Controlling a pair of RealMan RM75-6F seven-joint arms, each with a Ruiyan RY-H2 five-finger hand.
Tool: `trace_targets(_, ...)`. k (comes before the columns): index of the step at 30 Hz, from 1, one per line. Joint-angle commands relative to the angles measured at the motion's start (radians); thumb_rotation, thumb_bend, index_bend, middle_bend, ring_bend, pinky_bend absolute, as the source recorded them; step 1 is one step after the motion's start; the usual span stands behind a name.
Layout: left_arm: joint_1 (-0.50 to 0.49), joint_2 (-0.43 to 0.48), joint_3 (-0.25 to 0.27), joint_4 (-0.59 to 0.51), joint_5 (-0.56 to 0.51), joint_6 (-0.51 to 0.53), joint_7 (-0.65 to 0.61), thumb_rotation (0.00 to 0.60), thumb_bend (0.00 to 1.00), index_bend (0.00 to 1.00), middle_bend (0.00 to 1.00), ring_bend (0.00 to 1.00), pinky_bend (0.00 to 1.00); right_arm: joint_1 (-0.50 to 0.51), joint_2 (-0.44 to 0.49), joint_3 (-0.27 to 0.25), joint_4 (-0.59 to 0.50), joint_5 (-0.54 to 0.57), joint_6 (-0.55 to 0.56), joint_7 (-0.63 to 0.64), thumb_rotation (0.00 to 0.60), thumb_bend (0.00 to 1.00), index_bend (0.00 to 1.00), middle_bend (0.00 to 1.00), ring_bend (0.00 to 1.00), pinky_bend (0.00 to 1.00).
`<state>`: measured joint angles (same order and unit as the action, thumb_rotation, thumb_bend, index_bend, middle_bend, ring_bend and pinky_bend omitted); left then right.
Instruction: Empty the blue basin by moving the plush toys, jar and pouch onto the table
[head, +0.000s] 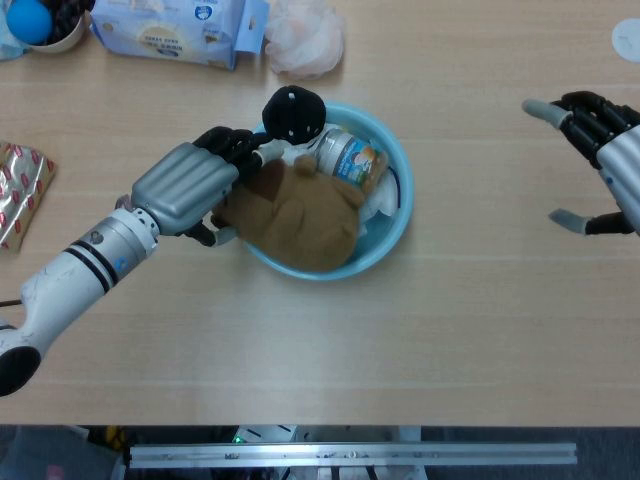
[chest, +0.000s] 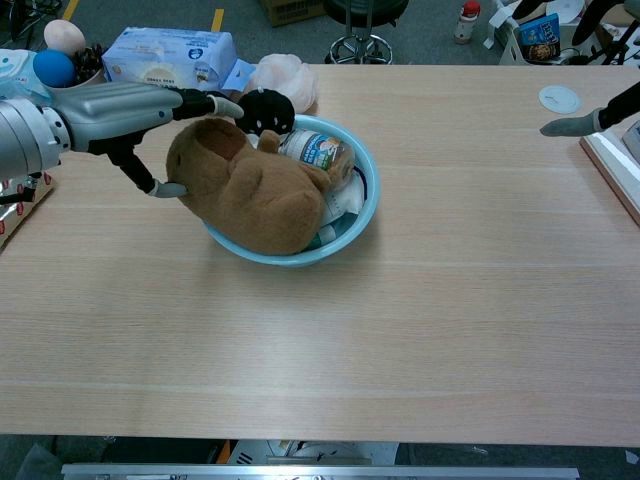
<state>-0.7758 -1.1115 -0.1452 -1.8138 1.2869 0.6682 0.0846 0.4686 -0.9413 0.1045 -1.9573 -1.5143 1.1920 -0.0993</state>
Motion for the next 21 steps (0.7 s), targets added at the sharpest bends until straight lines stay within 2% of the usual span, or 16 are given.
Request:
trace_targets(1, -0.019, -0.025, 0.003, 0.019, -0.015, -0.008, 0.008, 0.600, 0.26, 0.00, 0.00, 0.00, 0.14, -0.003, -0.001, -0.002, 0.006, 0.002, -0.002, 0.004, 0.600, 0.05, 0.15, 0.25, 0.17, 0.37)
trace_targets(5, -0.045, -0.052, 0.006, 0.044, -0.033, -0.030, 0.011, 0.600, 0.26, 0.00, 0.00, 0.00, 0.20, -0.009, 0.000, -0.002, 0.013, 0.004, 0.000, 0.012, 0.600, 0.05, 0.15, 0.26, 0.17, 0.37)
trace_targets(8, -0.062, -0.066, 0.010, 0.064, -0.041, -0.046, 0.006, 0.600, 0.26, 0.00, 0.00, 0.00, 0.30, -0.015, 0.004, -0.001, 0.018, 0.008, 0.003, 0.018, 0.600, 0.05, 0.15, 0.26, 0.17, 0.37)
trace_targets(10, -0.068, -0.079, 0.012, 0.078, -0.041, -0.047, -0.003, 0.600, 0.26, 0.03, 0.00, 0.06, 0.40, -0.018, 0.005, 0.000, 0.022, 0.011, 0.004, 0.022, 0.600, 0.05, 0.15, 0.26, 0.17, 0.37)
trace_targets(11, -0.069, -0.086, 0.011, 0.083, -0.038, -0.044, -0.011, 0.600, 0.26, 0.06, 0.01, 0.09, 0.43, -0.019, 0.005, 0.000, 0.024, 0.012, 0.004, 0.024, 0.600, 0.05, 0.15, 0.26, 0.17, 0.37)
trace_targets(13, -0.070, -0.103, 0.008, 0.097, -0.028, -0.032, -0.029, 0.600, 0.26, 0.22, 0.07, 0.20, 0.53, -0.020, 0.004, 0.001, 0.028, 0.013, 0.003, 0.030, 0.600, 0.05, 0.15, 0.26, 0.17, 0.37)
trace_targets(14, -0.070, -0.110, 0.007, 0.102, -0.022, -0.027, -0.038, 0.600, 0.26, 0.27, 0.10, 0.24, 0.56, -0.020, 0.003, 0.001, 0.030, 0.014, 0.002, 0.032, 0.600, 0.05, 0.15, 0.26, 0.17, 0.37)
trace_targets(18, -0.074, -0.118, 0.003, 0.112, -0.011, -0.027, -0.087, 0.600, 0.28, 0.48, 0.32, 0.44, 0.73, -0.021, 0.000, 0.001, 0.039, 0.017, -0.004, 0.042, 0.600, 0.05, 0.15, 0.26, 0.17, 0.37)
trace_targets(21, -0.072, -0.115, 0.002, 0.114, -0.002, -0.019, -0.113, 0.600, 0.31, 0.56, 0.40, 0.52, 0.82, -0.023, -0.001, 0.003, 0.044, 0.019, -0.003, 0.049, 0.600, 0.05, 0.15, 0.26, 0.17, 0.37)
